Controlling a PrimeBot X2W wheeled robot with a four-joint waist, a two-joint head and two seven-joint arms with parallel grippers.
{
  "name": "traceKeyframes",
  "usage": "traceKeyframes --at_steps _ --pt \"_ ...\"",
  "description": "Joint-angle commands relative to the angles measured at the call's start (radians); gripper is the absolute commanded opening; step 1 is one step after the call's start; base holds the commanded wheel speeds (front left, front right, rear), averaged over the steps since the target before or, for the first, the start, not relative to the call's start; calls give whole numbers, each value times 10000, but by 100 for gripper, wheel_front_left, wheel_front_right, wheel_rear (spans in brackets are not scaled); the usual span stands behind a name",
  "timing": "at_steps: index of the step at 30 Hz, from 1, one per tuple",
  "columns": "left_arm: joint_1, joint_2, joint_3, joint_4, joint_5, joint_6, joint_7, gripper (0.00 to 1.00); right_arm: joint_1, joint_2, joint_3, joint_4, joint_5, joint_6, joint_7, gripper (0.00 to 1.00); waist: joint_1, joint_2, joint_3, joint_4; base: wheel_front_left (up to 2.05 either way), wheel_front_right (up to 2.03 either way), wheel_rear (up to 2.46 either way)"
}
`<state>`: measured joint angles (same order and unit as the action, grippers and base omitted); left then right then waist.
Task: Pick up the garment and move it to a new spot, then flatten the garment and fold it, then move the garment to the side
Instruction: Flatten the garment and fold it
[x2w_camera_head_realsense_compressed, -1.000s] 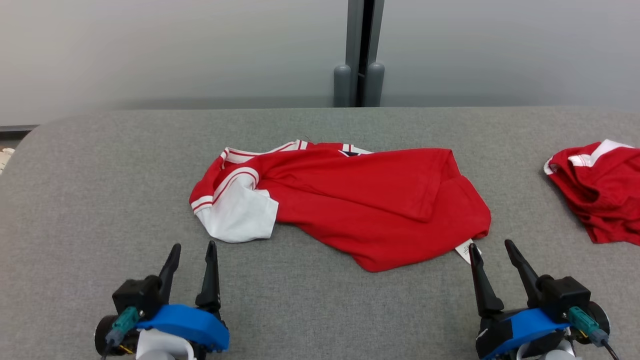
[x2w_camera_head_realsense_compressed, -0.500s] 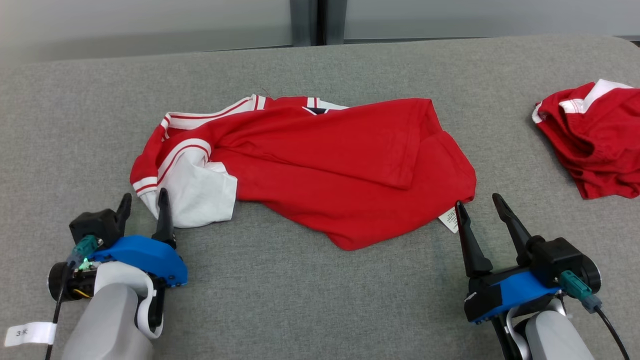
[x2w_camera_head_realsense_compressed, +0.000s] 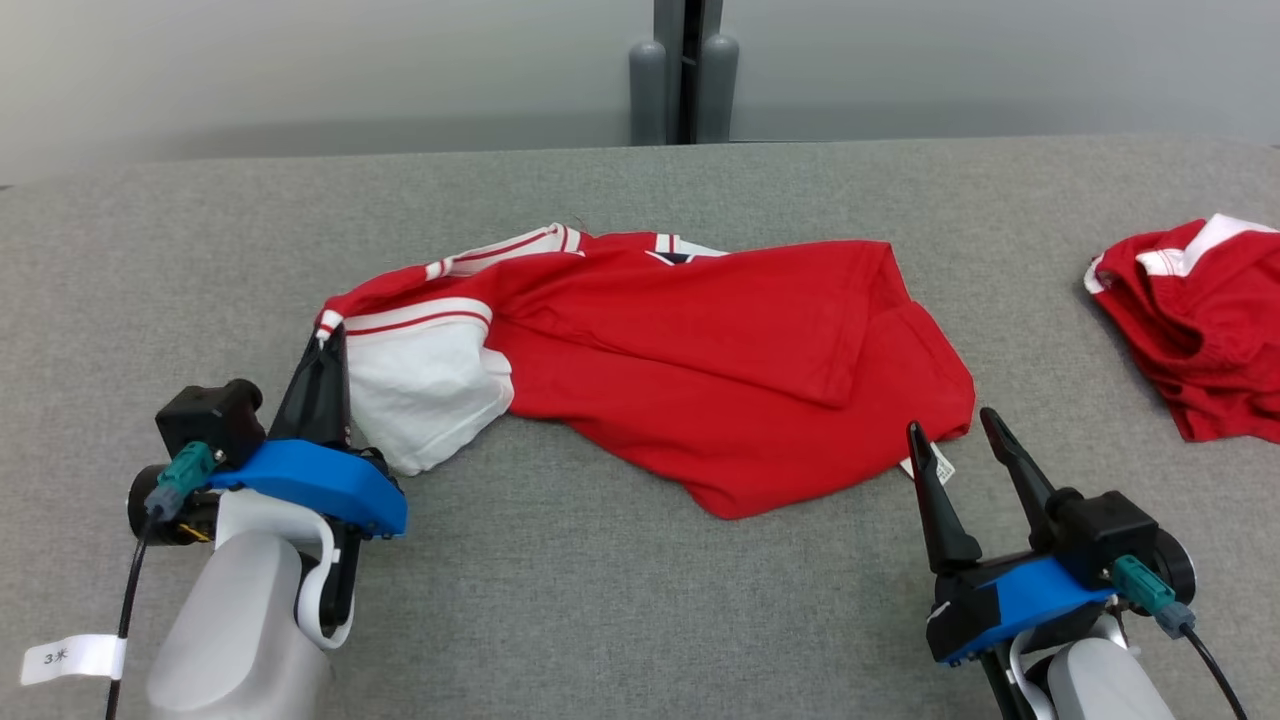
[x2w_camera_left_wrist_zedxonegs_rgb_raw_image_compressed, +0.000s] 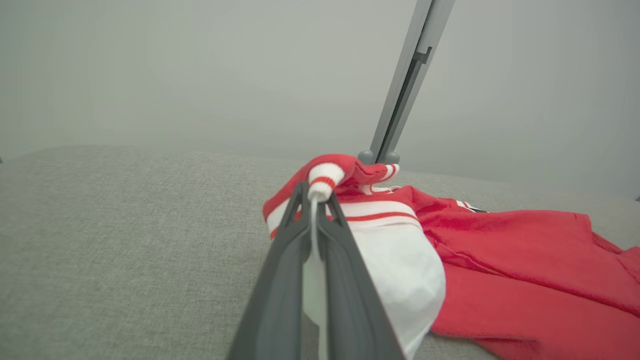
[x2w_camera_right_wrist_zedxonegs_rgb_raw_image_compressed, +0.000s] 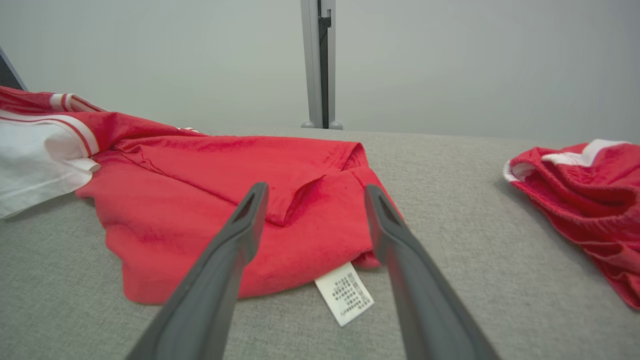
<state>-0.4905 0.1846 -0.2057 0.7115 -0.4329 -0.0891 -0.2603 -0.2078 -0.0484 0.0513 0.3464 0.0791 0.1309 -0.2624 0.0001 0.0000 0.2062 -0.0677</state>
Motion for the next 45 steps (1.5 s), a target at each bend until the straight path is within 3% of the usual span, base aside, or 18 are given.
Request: traceKeyframes --at_steps 1,6,10,15,19,24,35,43,44,45 --pt "233 2 -97 -471 98 -85 -58 0 148 -38 -35 66 1 -3 -34 100 -1 0 -139 65 0 0 0" --pt "1253 17 -549 -2633 319 -233 -53 0 380 -38 -86 193 113 -3 -34 100 -1 0 -647 230 0 0 0" --pt "2521 93 -942 -4851 310 -155 603 0 577 -36 -213 246 199 -3 -32 100 -1 0 -1004 285 0 0 0" --pt "4265 242 -1331 -7864 1 304 2062 0 821 -39 -511 235 223 -3 -34 100 -1 0 -1145 273 0 0 0" --pt "5195 253 -1112 -8974 -560 799 2959 0 789 -38 -708 148 180 -3 -34 100 -1 0 -900 215 0 0 0" --pt "4886 353 -486 -7791 -814 1055 2796 0 432 -38 -637 44 137 -3 -34 100 -1 0 -384 44 0 0 0" --pt "2099 282 707 -2991 -1466 687 1318 0 -201 -38 -475 -90 -44 -3 -34 100 -1 0 639 -419 0 0 0" --pt "782 352 918 -706 -1552 340 504 0 -333 -36 -552 -138 -129 -3 -34 100 -1 0 889 -527 0 0 0" --pt "701 319 885 -503 -1544 273 433 4 -329 -36 -562 -128 -135 -3 -34 100 -1 0 876 -519 0 0 0" --pt "645 271 845 -345 -1534 219 362 29 -314 -36 -581 -116 -140 -3 -34 100 -1 0 844 -498 0 0 0"
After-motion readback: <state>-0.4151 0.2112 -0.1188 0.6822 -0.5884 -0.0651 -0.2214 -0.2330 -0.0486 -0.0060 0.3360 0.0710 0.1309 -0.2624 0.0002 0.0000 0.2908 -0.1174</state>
